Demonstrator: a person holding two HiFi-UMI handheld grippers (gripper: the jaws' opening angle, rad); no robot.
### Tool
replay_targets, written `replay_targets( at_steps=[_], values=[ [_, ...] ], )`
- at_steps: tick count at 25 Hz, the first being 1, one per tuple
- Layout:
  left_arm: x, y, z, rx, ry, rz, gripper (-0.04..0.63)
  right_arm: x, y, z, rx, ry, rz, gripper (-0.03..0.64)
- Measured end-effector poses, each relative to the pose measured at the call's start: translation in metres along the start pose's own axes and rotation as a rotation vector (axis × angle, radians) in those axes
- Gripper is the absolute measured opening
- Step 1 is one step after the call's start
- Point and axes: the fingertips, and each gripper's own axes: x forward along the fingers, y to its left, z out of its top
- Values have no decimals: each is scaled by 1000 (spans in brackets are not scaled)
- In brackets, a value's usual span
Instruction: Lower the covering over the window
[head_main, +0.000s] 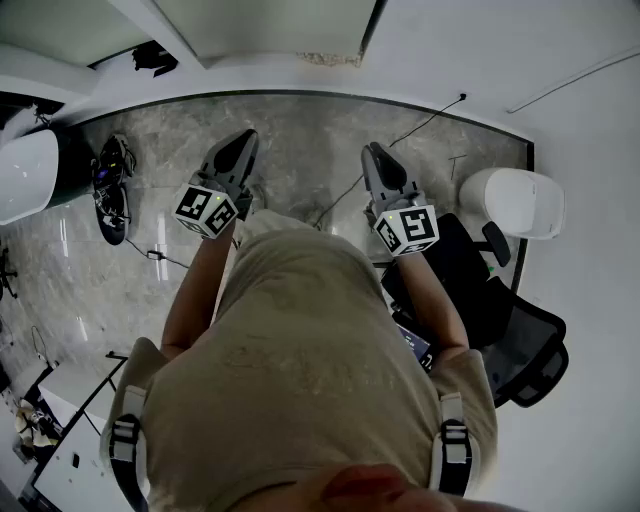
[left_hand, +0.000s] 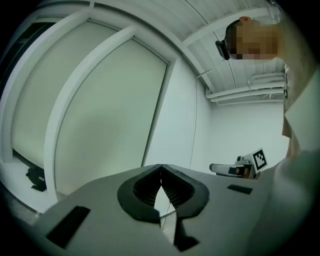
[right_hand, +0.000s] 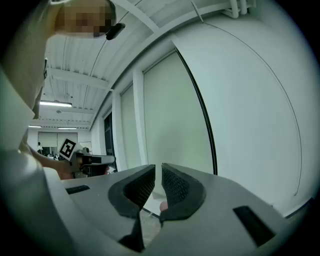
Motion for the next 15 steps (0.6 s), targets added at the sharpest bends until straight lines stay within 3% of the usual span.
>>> replay_targets(
  at_steps=[10, 15],
  values=[
    [2, 0, -4, 10, 18, -4, 17, 1, 0, -1, 7, 3, -4, 45],
    [5, -1, -5, 13, 24, -9, 17, 0, 0, 5, 90, -35, 18, 48]
  ],
)
